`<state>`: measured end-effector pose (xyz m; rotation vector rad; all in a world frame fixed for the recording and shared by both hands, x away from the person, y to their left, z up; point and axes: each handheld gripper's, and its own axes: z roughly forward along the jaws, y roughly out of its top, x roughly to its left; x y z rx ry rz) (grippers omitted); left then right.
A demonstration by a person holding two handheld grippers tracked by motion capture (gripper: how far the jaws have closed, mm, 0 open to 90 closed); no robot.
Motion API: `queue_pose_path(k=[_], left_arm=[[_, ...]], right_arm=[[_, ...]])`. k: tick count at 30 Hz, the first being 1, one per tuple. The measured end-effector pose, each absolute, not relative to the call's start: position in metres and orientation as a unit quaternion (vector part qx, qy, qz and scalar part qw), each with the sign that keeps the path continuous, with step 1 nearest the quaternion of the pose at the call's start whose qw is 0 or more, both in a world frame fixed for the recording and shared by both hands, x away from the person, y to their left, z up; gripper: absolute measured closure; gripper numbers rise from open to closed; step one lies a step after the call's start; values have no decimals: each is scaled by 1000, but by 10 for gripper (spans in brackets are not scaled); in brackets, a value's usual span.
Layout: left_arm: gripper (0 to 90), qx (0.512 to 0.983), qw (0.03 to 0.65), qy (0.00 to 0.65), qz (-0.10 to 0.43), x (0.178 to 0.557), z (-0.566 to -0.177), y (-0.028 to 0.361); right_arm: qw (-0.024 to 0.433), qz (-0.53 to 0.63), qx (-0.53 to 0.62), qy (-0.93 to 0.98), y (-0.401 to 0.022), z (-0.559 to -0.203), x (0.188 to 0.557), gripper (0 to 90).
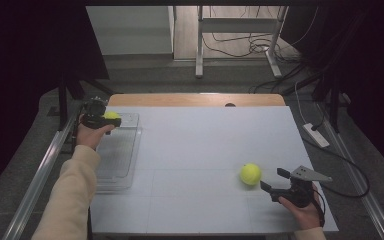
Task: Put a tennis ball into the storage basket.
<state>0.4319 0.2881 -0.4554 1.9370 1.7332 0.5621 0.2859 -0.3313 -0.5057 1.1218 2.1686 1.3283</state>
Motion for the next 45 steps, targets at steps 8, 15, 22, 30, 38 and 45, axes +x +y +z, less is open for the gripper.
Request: queue_pose_path(k=[8, 15, 22, 30, 38, 45], left_arm=[[267, 714, 227, 631, 201, 435, -460, 283], [267, 714, 213, 639, 193, 438, -468, 285], [267, 715, 204, 641, 192, 439, -476, 286], [266, 718, 193, 641, 188, 440, -484, 285], [265, 718, 191, 640, 195, 439, -484, 284], [264, 719, 192, 638, 198, 439, -483, 284]], right_arm=[[180, 470, 398, 767, -332, -506, 286, 124], [180, 470, 398, 767, -332, -506, 286, 124], [179, 469, 398, 768, -332, -507, 286, 124], [179, 469, 398, 768, -332, -507, 286, 123], [178, 469, 398, 768, -333, -507, 287, 123], [178, 469, 397, 769, -332, -507, 286, 124]])
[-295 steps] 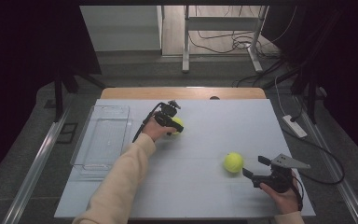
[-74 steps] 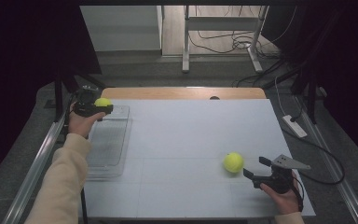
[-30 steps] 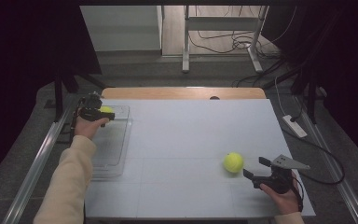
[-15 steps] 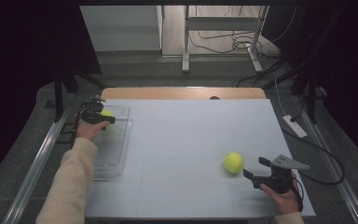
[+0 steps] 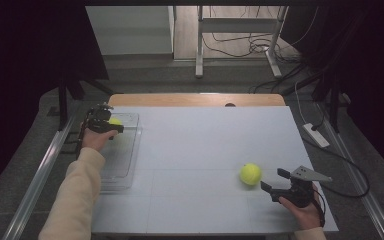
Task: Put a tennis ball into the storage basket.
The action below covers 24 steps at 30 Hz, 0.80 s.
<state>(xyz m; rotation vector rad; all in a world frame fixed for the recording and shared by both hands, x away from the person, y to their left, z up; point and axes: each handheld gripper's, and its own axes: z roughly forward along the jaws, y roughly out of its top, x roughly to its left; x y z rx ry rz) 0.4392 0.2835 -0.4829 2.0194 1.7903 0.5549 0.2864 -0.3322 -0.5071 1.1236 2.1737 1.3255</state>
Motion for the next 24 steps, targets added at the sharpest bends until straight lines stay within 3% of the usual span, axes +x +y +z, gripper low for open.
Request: queue_pose_path(k=[5, 7, 10, 24], left_arm=[[248, 714, 193, 641, 207, 438, -483, 283], [171, 713, 210, 636, 207, 437, -479, 283], [125, 716, 219, 627, 213, 435, -475, 281], [111, 707, 270, 622, 203, 424, -463, 287]], right_arm=[[179, 467, 398, 769, -332, -507, 286, 125], [180, 467, 398, 769, -332, -507, 286, 125], [179, 468, 399, 768, -333, -507, 286, 125], [180, 468, 398, 768, -333, -507, 286, 125]])
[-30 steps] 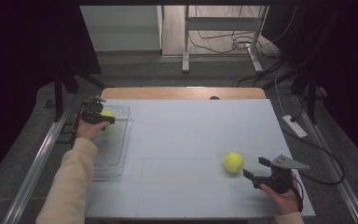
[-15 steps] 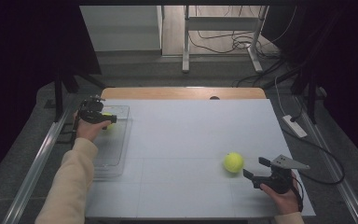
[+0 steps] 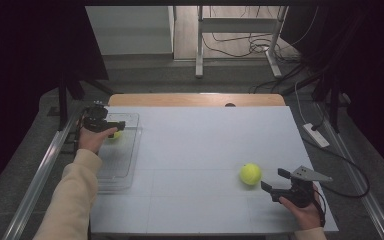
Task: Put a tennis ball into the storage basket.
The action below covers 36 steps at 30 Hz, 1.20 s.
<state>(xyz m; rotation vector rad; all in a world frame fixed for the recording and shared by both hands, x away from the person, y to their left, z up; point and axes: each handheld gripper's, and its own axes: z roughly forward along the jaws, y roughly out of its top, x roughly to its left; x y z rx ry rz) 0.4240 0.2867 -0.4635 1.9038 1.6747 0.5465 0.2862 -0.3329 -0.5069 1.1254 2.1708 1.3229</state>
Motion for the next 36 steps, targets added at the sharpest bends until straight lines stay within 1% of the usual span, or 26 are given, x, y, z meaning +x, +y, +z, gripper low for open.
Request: queue_pose_path(k=[7, 15, 26, 30, 34, 36], left_arm=[[116, 707, 307, 607, 192, 413, -457, 289], [114, 704, 333, 599, 186, 402, -450, 292], [111, 704, 346, 589, 192, 395, -441, 290], [111, 709, 357, 576, 192, 391, -436, 287], [108, 713, 375, 566, 177, 390, -432, 285], [107, 715, 379, 560, 178, 389, -431, 283]], right_arm=[[180, 466, 398, 769, -332, -507, 286, 125], [179, 465, 398, 770, -332, -507, 286, 125], [180, 467, 399, 768, -333, -507, 285, 125], [181, 467, 398, 769, -332, -507, 285, 125], [181, 466, 399, 769, -333, -507, 285, 125], [180, 467, 398, 769, -333, -507, 285, 125]])
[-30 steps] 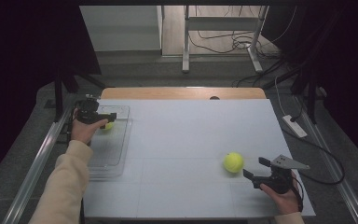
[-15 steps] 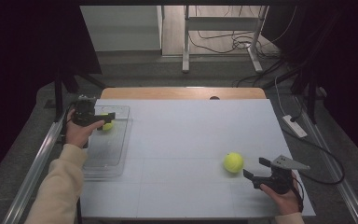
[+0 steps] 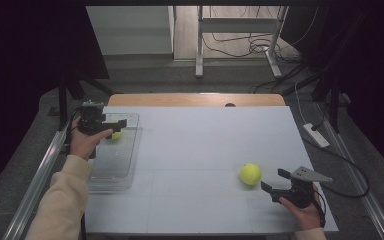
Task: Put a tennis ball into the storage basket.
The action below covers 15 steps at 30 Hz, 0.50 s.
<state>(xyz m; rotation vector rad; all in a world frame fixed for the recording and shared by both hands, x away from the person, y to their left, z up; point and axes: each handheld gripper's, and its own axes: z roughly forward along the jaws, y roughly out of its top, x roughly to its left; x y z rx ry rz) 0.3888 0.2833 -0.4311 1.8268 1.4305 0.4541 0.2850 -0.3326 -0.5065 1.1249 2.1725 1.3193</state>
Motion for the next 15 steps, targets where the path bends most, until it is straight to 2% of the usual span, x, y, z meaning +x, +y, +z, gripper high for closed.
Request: queue_pose_path(k=[15], left_arm=[[108, 739, 413, 507, 164, 380, -419, 266]], right_arm=[[181, 467, 399, 769, -333, -507, 285, 125]])
